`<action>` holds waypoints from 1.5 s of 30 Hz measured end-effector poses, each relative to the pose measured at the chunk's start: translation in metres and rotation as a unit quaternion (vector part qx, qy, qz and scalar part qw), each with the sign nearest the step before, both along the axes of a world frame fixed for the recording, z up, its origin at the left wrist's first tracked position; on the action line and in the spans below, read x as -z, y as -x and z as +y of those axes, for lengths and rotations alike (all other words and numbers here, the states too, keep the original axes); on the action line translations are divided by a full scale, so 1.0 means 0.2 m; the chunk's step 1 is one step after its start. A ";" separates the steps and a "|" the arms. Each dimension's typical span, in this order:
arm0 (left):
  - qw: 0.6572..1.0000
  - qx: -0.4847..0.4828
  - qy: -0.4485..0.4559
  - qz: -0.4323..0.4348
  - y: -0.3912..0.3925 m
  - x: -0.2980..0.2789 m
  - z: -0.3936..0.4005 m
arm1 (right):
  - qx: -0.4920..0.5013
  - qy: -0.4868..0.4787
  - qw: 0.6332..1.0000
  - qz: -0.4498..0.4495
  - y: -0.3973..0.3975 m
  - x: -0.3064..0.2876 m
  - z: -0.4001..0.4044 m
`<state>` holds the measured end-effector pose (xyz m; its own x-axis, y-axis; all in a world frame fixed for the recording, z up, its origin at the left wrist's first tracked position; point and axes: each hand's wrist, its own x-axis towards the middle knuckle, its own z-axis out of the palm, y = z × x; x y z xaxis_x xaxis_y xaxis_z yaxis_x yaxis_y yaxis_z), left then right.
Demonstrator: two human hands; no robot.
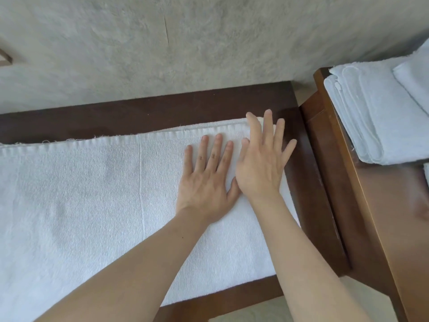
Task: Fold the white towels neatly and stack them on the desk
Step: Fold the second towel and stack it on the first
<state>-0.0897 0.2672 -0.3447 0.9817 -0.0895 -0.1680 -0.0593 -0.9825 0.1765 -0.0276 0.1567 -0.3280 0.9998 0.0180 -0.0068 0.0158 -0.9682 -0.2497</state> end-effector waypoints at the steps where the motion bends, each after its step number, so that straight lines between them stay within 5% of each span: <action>1: 1.000 0.002 -0.003 0.002 -0.01 0.00 0.00 | 0.011 -0.009 0.999 0.028 0.08 -0.01 -0.01; 4: 1.000 0.012 -0.008 0.002 -0.01 -0.01 0.01 | 0.097 -0.016 0.990 0.099 0.35 -0.01 -0.12; 12: 0.996 0.028 0.006 -0.079 -0.18 -0.08 -0.11 | 0.261 0.016 0.964 0.056 0.74 -0.02 -0.24; 17: 0.963 0.063 0.238 -0.114 -0.23 -0.02 -0.06 | 0.231 -0.045 0.970 0.060 0.65 -0.08 -0.23; 21: 0.926 -0.020 0.376 -0.019 -0.24 -0.12 0.00 | 0.152 -0.096 0.983 0.036 0.63 -0.21 -0.12; 27: 0.816 -0.096 0.548 0.158 -0.17 -0.28 0.18 | 0.019 -0.146 0.989 0.001 0.69 -0.31 0.15; 34: 0.611 -0.164 0.722 0.280 -0.04 -0.43 0.62 | -0.080 -0.128 0.988 -0.021 0.78 -0.39 0.53; 45: 0.702 -0.309 0.639 0.056 0.27 -0.51 1.58 | -0.192 -0.103 0.975 -0.041 1.07 -0.49 1.40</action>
<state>-0.1429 0.5831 -0.2428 0.8859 0.2002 -0.4183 0.3941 0.1505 0.9067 -0.2411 0.4373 -0.2300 0.9159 0.3841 0.1168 0.3960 -0.8160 -0.4211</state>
